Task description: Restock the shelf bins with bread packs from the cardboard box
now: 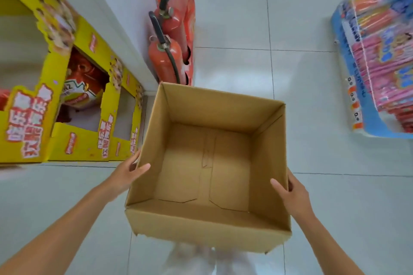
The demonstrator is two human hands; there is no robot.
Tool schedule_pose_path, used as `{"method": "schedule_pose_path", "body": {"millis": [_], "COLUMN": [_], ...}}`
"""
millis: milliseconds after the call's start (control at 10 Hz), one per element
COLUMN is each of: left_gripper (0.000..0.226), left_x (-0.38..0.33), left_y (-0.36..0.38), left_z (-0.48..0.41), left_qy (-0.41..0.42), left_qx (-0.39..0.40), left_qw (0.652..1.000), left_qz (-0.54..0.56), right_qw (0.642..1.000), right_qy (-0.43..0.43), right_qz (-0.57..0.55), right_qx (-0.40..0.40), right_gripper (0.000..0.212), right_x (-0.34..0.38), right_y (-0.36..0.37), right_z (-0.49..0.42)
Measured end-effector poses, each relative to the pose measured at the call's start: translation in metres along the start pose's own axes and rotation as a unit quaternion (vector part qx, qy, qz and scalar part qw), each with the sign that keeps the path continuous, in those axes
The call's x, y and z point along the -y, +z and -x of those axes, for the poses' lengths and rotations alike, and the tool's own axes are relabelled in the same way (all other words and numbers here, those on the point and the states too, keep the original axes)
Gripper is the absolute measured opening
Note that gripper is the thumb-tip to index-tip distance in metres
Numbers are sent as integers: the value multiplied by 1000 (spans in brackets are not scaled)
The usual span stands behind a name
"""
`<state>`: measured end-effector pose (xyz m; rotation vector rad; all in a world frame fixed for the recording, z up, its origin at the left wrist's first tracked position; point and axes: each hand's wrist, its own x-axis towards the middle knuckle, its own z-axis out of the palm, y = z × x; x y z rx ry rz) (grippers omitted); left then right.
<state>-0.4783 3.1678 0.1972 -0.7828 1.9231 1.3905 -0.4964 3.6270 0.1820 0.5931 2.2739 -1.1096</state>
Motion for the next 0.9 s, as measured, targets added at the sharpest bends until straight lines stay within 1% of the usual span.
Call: {"method": "schedule_pose_path", "body": {"millis": [100, 300, 400, 500, 700, 800, 900], "left_gripper": [68, 67, 70, 73, 74, 83, 84], "left_x": [28, 78, 100, 127, 140, 141, 134], "left_y": [-6, -16, -21, -25, -25, -26, -27], "left_z": [-36, -121, -153, -175, -195, -187, -176], "left_qy": [-15, -21, -18, -11, 11, 19, 9], "left_qx": [-28, -60, -60, -81, -111, -107, -158], "left_qw": [999, 998, 998, 996, 993, 993, 987], "left_qz": [3, -4, -9, -29, -49, -44, -21], "right_qw": [1000, 998, 999, 999, 997, 997, 996], "right_qy": [-17, -35, -38, -42, -64, -55, -27], "right_qz": [18, 37, 36, 27, 34, 38, 41], "right_qx": [20, 32, 11, -11, -29, -31, -75], "right_gripper": [60, 59, 56, 57, 61, 61, 72], "right_x": [3, -14, -27, -28, -22, -19, -8], "right_y": [31, 104, 135, 160, 166, 163, 159], "right_z": [-42, -119, -137, -147, -159, -153, -143]}}
